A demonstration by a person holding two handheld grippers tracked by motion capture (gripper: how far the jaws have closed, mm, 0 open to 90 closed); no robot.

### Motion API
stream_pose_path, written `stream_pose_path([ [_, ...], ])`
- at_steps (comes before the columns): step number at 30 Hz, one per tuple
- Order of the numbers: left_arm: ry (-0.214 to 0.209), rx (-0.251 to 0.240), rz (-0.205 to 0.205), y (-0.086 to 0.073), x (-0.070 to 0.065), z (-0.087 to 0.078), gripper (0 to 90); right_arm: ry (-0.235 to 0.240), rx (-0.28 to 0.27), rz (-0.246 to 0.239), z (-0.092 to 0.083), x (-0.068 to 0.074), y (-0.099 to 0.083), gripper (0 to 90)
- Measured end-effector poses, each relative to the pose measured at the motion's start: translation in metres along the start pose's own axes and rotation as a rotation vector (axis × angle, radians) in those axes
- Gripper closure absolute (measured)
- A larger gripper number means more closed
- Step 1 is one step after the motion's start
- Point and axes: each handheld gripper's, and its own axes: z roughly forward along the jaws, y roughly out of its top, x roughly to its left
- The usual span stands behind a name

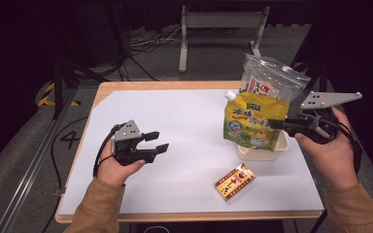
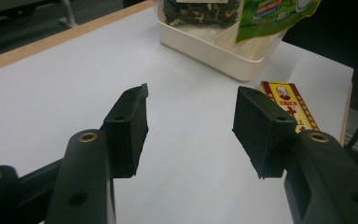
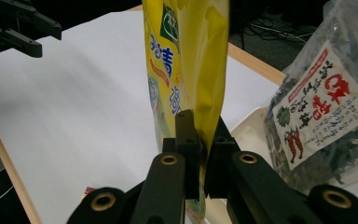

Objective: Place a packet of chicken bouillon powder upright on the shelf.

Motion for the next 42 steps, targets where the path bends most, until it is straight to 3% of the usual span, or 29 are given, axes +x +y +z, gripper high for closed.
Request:
stream_pose_path([
  [16, 0.001, 0.029, -0.016, -0.003, 0.002, 0.002, 43.8, -0.074, 0.026, 0.027, -0.006, -0.031, 0.001, 86.9],
  [21, -0.002, 0.035, -0.013, -0.003, 0.0, 0.003, 43.7, -0.079, 0.038, 0.034, -0.006, -0.037, -0.001, 86.9],
  [42, -0.004, 0.044, -0.02, -0.005, 0.002, 0.004, 43.2, -0.058, 0.082, -0.037, 0.013, -0.052, -0.012, 86.9],
])
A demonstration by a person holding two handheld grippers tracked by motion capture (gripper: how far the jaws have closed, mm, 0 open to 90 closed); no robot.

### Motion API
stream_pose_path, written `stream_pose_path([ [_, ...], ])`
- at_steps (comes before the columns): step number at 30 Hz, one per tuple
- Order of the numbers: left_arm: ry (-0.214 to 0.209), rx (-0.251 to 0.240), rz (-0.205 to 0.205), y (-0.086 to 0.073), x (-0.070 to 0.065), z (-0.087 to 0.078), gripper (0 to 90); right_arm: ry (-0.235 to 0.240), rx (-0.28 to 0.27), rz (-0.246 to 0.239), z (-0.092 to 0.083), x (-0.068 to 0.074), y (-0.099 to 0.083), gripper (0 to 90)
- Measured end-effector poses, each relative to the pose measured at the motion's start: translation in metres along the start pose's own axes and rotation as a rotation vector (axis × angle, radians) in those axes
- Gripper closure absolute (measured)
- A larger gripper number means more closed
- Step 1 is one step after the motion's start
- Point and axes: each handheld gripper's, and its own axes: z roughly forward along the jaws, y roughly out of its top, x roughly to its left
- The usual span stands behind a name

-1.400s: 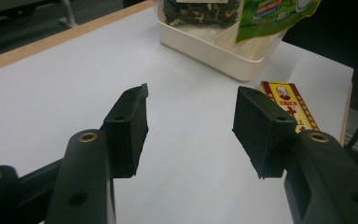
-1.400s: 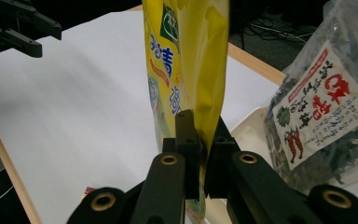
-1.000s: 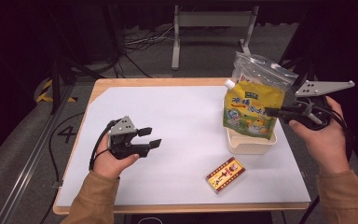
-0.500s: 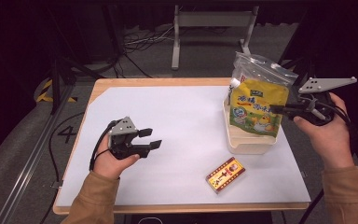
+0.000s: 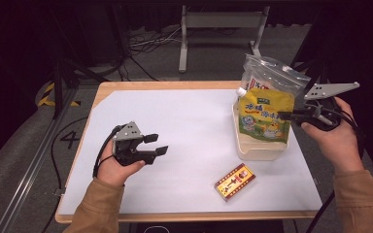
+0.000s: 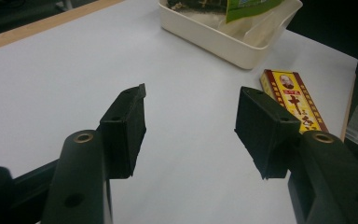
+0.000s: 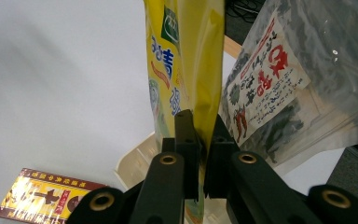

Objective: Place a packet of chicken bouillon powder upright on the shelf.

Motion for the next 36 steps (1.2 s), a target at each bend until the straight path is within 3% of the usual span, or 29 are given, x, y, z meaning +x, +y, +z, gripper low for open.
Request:
stream_pose_path([
  [25, -0.01, 0.014, -0.004, -0.001, -0.001, 0.002, 41.3, 0.007, 0.002, 0.026, 0.031, -0.01, -0.027, 86.3],
  [36, -0.009, 0.02, 0.005, 0.0, -0.001, 0.004, 41.3, 0.019, -0.024, 0.077, 0.037, -0.018, -0.044, 84.5],
])
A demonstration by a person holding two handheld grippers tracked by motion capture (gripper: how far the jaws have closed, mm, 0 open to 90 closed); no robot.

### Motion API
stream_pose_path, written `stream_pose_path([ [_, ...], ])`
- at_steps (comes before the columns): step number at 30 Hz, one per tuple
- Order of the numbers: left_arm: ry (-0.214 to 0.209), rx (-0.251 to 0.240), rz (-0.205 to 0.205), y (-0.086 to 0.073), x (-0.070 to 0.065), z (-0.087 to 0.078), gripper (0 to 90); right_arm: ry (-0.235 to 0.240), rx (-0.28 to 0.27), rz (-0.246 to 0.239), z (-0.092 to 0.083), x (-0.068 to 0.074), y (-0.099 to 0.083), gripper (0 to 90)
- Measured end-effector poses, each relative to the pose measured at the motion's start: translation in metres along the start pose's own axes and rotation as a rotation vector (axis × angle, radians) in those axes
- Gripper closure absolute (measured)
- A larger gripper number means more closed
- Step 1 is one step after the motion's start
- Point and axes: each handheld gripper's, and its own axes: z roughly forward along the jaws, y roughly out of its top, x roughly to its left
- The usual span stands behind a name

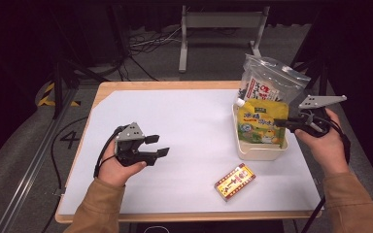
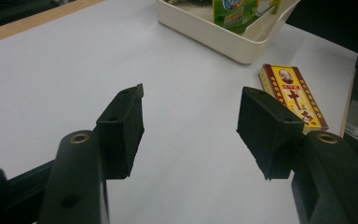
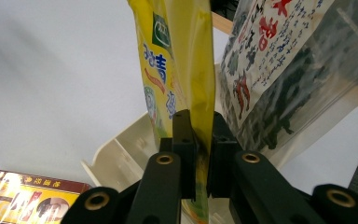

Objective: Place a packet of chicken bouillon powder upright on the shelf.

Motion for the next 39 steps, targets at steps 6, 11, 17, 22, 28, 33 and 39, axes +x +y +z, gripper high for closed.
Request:
stream_pose_path([
  [6, 0.0, 0.007, 0.0, 0.0, -0.001, 0.001, 41.2, -0.004, -0.003, 0.032, 0.002, -0.001, -0.006, 79.6],
  [11, -0.004, 0.011, 0.002, 0.0, -0.001, 0.002, 40.8, -0.022, -0.012, 0.053, 0.0, -0.002, -0.01, 72.5],
  [17, -0.002, 0.017, 0.0, 0.0, -0.003, 0.004, 39.5, -0.031, -0.009, 0.069, -0.002, -0.001, -0.017, 63.4],
  [22, -0.022, 0.028, -0.009, 0.0, -0.005, 0.007, 38.0, -0.036, -0.022, 0.071, -0.005, 0.001, -0.02, 59.9],
  [28, -0.056, 0.036, -0.025, 0.004, -0.012, 0.014, 32.6, -0.056, -0.052, 0.069, -0.014, 0.008, -0.021, 55.0],
  [33, -0.092, 0.054, -0.039, 0.008, -0.019, 0.021, 30.0, -0.067, -0.073, 0.077, -0.024, 0.014, -0.023, 53.5],
  [39, -0.117, 0.072, -0.032, 0.014, -0.029, 0.033, 27.6, -0.088, -0.097, 0.086, -0.039, 0.025, -0.026, 53.2],
])
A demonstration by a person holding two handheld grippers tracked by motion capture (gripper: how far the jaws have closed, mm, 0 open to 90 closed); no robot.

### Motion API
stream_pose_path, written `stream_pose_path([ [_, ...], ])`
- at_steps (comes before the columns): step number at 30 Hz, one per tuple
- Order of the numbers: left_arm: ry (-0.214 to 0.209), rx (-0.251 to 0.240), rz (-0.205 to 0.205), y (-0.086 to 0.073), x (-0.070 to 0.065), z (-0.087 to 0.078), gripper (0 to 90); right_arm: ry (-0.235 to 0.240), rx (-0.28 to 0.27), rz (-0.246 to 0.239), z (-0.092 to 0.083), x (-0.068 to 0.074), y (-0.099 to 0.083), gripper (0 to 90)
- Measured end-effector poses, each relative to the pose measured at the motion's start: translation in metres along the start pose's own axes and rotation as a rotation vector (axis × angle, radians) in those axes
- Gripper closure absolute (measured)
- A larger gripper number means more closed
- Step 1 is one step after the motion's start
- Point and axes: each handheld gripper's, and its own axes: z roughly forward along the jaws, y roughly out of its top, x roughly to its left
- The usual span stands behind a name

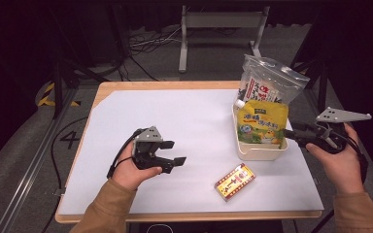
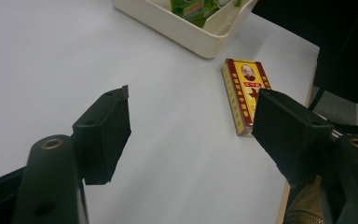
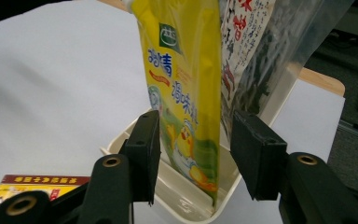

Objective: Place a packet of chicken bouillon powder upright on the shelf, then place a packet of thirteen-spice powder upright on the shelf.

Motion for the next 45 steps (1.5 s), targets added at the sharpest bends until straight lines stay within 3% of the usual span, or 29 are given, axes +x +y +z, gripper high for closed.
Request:
stream_pose_path([
  [6, -0.017, 0.02, 0.022, 0.006, -0.008, 0.012, 25.9, 0.009, -0.043, 0.006, -0.014, 0.013, -0.007, 52.9],
  [17, -0.059, 0.056, 0.057, 0.015, -0.024, 0.037, 24.4, 0.042, -0.068, 0.015, -0.016, 0.03, -0.024, 50.8],
  [23, -0.081, 0.075, 0.078, 0.017, -0.031, 0.05, 23.1, 0.042, -0.059, -0.012, -0.015, 0.038, -0.028, 47.7],
  [31, -0.109, 0.084, 0.089, 0.019, -0.039, 0.065, 21.6, 0.031, -0.062, -0.005, -0.017, 0.041, -0.033, 39.7],
  [36, -0.12, 0.1, 0.089, 0.019, -0.044, 0.077, 20.0, 0.03, -0.065, 0.019, -0.018, 0.038, -0.036, 39.2],
  [41, -0.138, 0.102, 0.065, 0.018, -0.045, 0.093, 19.2, 0.024, -0.073, 0.02, -0.019, 0.036, -0.037, 38.5],
  [45, -0.151, 0.105, 0.074, 0.017, -0.047, 0.104, 17.8, -0.003, -0.103, 0.009, -0.019, 0.035, -0.039, 38.5],
])
